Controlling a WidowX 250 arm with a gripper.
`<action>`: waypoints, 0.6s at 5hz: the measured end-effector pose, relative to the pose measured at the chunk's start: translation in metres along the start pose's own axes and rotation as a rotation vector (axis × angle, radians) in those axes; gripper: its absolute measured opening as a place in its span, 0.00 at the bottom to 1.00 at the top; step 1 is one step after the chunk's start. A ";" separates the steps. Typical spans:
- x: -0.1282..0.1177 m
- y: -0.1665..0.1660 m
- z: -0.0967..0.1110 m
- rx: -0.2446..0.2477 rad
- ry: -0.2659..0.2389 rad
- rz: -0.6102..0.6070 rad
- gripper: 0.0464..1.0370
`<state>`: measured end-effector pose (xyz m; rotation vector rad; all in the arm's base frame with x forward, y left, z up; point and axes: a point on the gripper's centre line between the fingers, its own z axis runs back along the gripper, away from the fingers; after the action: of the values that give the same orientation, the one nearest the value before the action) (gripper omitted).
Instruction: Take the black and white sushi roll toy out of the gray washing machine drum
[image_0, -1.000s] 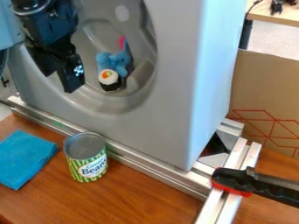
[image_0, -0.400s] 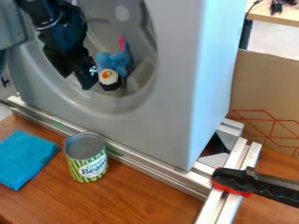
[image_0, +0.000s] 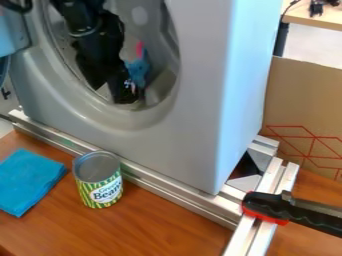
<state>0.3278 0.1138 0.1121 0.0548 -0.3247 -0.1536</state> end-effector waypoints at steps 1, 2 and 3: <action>0.002 -0.008 -0.008 -0.027 0.016 -0.007 0.96; 0.002 -0.009 -0.018 -0.030 0.044 -0.002 0.96; 0.006 -0.005 -0.023 -0.027 0.044 0.007 0.96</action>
<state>0.3400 0.1084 0.0915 0.0302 -0.2786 -0.1498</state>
